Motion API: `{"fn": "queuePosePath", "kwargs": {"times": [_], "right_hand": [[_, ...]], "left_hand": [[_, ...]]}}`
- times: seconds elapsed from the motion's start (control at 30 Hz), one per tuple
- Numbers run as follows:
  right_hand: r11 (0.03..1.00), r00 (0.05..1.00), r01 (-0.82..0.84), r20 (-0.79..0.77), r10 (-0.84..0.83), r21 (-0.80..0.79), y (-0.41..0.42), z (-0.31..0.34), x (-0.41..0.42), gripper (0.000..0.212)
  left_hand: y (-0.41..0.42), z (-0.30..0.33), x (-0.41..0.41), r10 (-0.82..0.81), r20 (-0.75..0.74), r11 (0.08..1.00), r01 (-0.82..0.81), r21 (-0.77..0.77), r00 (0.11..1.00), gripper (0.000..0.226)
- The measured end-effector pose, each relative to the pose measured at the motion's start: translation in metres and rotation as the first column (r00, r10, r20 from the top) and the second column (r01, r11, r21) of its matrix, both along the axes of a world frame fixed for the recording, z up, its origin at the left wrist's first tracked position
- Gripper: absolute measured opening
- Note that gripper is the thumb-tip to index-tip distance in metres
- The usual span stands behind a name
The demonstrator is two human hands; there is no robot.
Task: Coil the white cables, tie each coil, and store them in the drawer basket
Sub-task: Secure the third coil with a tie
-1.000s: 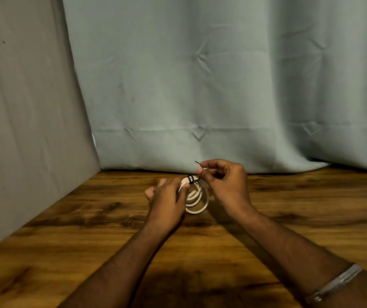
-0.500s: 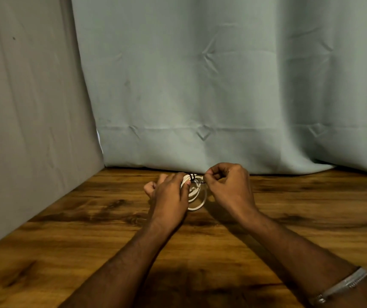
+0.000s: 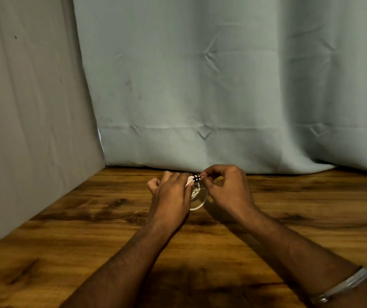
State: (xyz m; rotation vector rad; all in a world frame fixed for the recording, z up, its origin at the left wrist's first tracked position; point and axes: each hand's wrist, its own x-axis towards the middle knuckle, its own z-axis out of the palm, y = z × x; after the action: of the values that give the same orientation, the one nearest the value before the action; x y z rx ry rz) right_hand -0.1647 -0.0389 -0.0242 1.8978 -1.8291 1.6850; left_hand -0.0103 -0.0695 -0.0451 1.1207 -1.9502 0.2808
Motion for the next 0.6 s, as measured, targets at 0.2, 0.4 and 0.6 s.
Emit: {"fn": "queuePosePath", "kwargs": {"times": [0.2, 0.4, 0.6], "right_hand": [[0.999, 0.999, 0.011, -0.043, -0.012, -0.032, 0.0042, 0.0033, 0.0031, 0.009], [0.997, 0.983, 0.034, -0.179, -0.047, -0.071, 0.0079, 0.0064, 0.0004, 0.013], [0.984, 0.953, 0.114, -0.266, -0.147, -0.135, 0.0078, 0.0064, 0.0046, 0.034]], "left_hand": [[0.0002, -0.0015, -0.0005, -0.053, 0.013, 0.999, 0.053, -0.013, 0.999, 0.022], [0.003, -0.0015, 0.0024, -0.047, 0.01, 0.999, 0.047, -0.018, 0.999, 0.016], [0.0064, 0.0057, 0.0007, 0.06, -0.008, 0.997, -0.061, -0.053, 0.998, 0.016]]}}
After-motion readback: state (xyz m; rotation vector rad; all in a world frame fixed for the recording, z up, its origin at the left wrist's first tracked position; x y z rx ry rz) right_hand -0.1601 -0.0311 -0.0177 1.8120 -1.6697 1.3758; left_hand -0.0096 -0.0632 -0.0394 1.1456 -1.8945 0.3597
